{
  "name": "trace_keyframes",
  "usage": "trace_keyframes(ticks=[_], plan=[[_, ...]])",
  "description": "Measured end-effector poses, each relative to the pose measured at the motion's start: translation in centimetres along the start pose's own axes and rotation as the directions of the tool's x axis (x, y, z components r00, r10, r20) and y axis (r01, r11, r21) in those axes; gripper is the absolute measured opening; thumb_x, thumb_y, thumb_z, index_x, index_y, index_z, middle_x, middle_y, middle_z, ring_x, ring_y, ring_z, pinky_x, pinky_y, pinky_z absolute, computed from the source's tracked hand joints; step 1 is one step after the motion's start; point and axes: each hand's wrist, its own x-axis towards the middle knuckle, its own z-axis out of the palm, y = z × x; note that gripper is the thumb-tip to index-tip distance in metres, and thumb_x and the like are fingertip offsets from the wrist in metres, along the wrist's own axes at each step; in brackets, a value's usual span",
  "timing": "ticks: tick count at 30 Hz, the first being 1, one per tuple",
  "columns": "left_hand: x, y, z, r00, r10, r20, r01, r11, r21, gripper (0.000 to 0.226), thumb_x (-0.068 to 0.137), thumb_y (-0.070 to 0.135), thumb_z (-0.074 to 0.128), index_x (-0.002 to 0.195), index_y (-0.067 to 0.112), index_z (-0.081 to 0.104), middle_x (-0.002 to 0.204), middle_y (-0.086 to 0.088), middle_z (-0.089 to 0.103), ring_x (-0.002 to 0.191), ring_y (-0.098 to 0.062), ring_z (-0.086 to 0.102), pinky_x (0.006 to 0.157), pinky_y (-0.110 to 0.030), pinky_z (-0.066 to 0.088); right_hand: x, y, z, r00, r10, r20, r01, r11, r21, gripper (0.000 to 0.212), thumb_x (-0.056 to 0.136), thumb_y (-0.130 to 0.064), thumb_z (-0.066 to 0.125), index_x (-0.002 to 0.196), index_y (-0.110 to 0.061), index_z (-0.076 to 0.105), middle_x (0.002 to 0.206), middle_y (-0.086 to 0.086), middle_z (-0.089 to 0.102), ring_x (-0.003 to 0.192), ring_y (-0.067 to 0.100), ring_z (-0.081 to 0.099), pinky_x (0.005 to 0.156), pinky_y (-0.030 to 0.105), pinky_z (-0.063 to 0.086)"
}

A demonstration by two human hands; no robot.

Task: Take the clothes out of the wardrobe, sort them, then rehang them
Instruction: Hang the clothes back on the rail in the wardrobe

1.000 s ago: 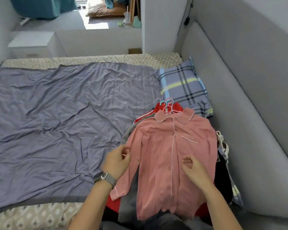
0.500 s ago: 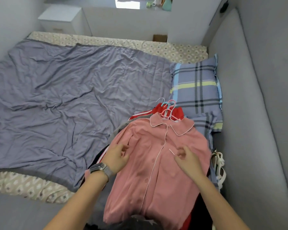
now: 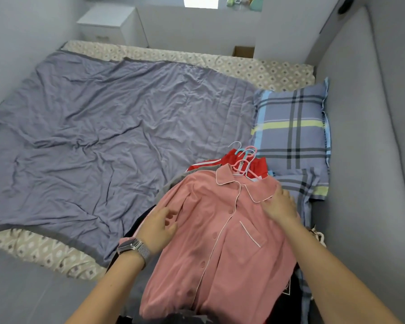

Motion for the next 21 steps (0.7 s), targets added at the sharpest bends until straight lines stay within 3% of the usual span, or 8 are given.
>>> trace_keyframes(ticks=[6, 8, 9, 11, 12, 16, 18, 21], plan=[[-0.5, -0.2, 0.7, 0.999, -0.017, 0.041, 0.017, 1.0, -0.013, 0.029, 0.088, 0.017, 0.056, 0.117, 0.015, 0.058, 0.114, -0.002, 0.057, 0.091, -0.012, 0.058, 0.079, -0.016, 0.041, -2.3, -0.8, 0.3, 0.982, -0.006, -0.188, 0.025, 0.995, 0.101, 0.066, 0.081, -0.047, 0.063, 0.138, -0.02, 0.044, 0.128, 0.013, 0.053, 0.116, 0.036, 0.051, 0.094, 0.043, 0.045], [-0.6, -0.4, 0.7, 0.998, -0.015, 0.055, 0.016, 1.0, -0.019, 0.029, 0.088, 0.018, 0.056, 0.117, 0.017, 0.058, 0.115, -0.002, 0.056, 0.091, -0.01, 0.058, 0.075, -0.013, 0.039, -3.6, -1.4, -0.2, 0.981, -0.006, -0.194, 0.038, 0.986, 0.161, 0.045, 0.08, -0.055, 0.062, 0.117, -0.029, 0.062, 0.11, 0.009, 0.066, 0.103, 0.034, 0.06, 0.082, 0.039, 0.05], [-0.6, -0.5, 0.7, 0.998, -0.005, 0.059, 0.007, 1.0, -0.023, 0.03, 0.088, 0.018, 0.057, 0.117, 0.018, 0.057, 0.115, -0.002, 0.056, 0.09, -0.009, 0.058, 0.073, -0.01, 0.037, -4.2, -1.7, -0.4, 0.977, -0.046, -0.207, 0.084, 0.981, 0.177, 0.036, 0.081, -0.059, 0.06, 0.096, -0.027, 0.069, 0.093, 0.008, 0.069, 0.092, 0.034, 0.063, 0.074, 0.037, 0.05], [-0.4, -0.3, 0.4, 0.998, 0.032, 0.051, -0.03, 0.999, -0.043, 0.034, 0.086, 0.018, 0.061, 0.119, 0.019, 0.055, 0.115, -0.001, 0.054, 0.089, -0.007, 0.057, 0.069, -0.004, 0.036, -5.5, -2.0, -1.0, 0.973, -0.143, -0.18, 0.18, 0.962, 0.205, 0.048, 0.081, -0.06, 0.059, 0.055, -0.02, 0.055, 0.056, 0.0, 0.055, 0.065, 0.029, 0.056, 0.059, 0.035, 0.043], [-0.3, -0.2, 0.2, 0.998, 0.056, 0.031, -0.054, 0.997, -0.058, 0.038, 0.085, 0.018, 0.063, 0.121, 0.018, 0.053, 0.115, 0.0, 0.054, 0.09, -0.007, 0.056, 0.07, -0.003, 0.037, -6.2, -2.3, -1.4, 0.972, -0.182, -0.147, 0.211, 0.955, 0.207, 0.054, 0.081, -0.058, 0.06, 0.047, -0.019, 0.043, 0.047, 0.0, 0.042, 0.056, 0.024, 0.047, 0.055, 0.034, 0.039], [0.7, 0.3, -0.7, 0.988, 0.12, -0.093, -0.126, 0.99, -0.07, 0.062, 0.083, 0.026, 0.067, 0.136, 0.01, 0.039, 0.129, -0.004, 0.046, 0.111, -0.012, 0.05, 0.092, -0.021, 0.042, -8.6, -1.7, -2.3, 0.946, -0.32, -0.044, 0.32, 0.905, 0.279, 0.063, 0.074, -0.061, 0.062, 0.054, -0.011, 0.03, 0.051, -0.002, 0.021, 0.053, 0.011, 0.022, 0.05, 0.032, 0.023], [1.3, 0.6, -1.0, 0.988, 0.12, -0.095, -0.124, 0.992, -0.036, 0.075, 0.085, 0.035, 0.064, 0.143, 0.005, 0.028, 0.144, -0.008, 0.035, 0.133, -0.018, 0.035, 0.109, -0.027, 0.03, -9.7, -0.9, -2.8, 0.94, -0.34, 0.033, 0.286, 0.838, 0.464, 0.063, 0.071, -0.058, 0.069, 0.05, -0.014, 0.03, 0.051, -0.003, 0.022, 0.052, 0.01, 0.023, 0.05, 0.03, 0.021], [1.7, 1.0, -1.2, 0.987, 0.153, -0.036, -0.15, 0.985, 0.081, 0.086, 0.081, 0.063, 0.044, 0.148, 0.014, 0.018, 0.154, -0.001, 0.02, 0.143, -0.015, 0.014, 0.114, -0.032, 0.016, -10.8, 0.3, -3.6, 0.91, -0.372, 0.185, 0.166, 0.734, 0.659, 0.058, 0.073, -0.044, 0.078, 0.046, -0.015, 0.036, 0.052, 0.002, 0.026, 0.051, 0.015, 0.025, 0.047, 0.026, 0.02]])
